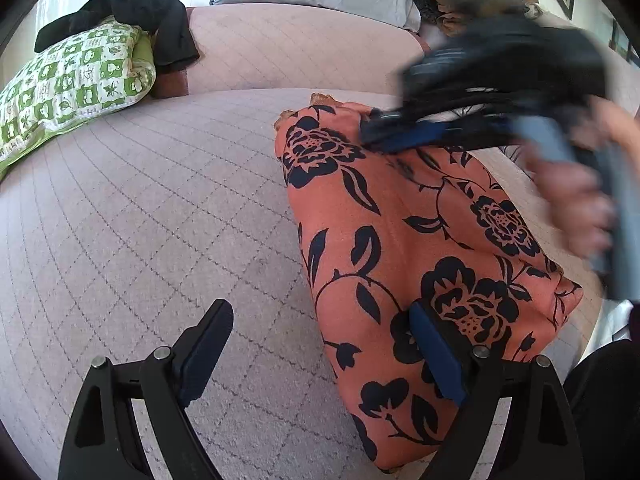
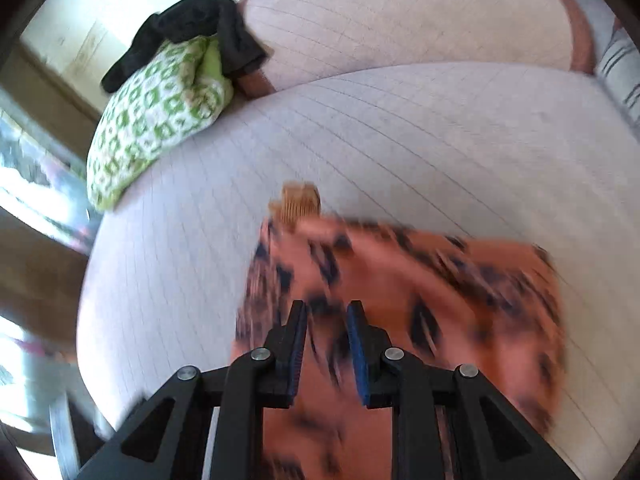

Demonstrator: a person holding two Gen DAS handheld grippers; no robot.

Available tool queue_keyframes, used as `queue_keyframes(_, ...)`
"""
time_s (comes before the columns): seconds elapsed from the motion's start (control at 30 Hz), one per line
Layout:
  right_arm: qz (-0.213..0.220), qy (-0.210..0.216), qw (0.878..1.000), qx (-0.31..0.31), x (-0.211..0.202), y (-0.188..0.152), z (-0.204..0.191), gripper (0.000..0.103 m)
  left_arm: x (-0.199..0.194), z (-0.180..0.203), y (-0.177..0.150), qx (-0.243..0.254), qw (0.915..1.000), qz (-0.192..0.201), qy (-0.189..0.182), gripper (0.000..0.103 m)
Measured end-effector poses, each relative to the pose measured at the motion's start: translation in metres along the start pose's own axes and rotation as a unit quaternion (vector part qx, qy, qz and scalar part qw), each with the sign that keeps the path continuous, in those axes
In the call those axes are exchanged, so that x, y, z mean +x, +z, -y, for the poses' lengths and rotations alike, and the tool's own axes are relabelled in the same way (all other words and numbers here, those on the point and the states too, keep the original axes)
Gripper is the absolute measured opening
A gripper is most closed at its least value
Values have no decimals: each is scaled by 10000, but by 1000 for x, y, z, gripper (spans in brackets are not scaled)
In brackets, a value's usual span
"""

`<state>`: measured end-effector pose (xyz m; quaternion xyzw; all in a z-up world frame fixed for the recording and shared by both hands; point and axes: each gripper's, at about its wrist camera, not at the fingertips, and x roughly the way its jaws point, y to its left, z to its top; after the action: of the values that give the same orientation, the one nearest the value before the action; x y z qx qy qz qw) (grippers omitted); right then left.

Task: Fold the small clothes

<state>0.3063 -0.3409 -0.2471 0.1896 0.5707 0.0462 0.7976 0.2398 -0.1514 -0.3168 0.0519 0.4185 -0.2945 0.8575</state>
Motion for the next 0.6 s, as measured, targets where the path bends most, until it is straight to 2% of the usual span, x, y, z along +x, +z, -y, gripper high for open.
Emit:
queue_keyframes(0.1,-287,-48,9987,427,55,11,19,24,1,2,1,3,10000,36,93,90)
queue_keyframes(0.13,-245,107,9981,553,63,12,24,24,1,2,1,-10,10000,28,75,90)
queue_keyframes(0.2,-135,154,9983,544,59,12,22,24,1,1,1,-22,10000,6,23,90)
queue_keyframes(0.33,17,47,9994,350,33,-1,19,24,1,2,1,13,10000,28,61,90)
queue_keyframes(0.5,407,80,9985,346,-26,-28,34,24,0,3,-1,14,10000,43,79,90)
queue_keyframes(0.6,488,38,9982,352,-56,-52,44,24,-2,4,-2,13,9999,46,92,90)
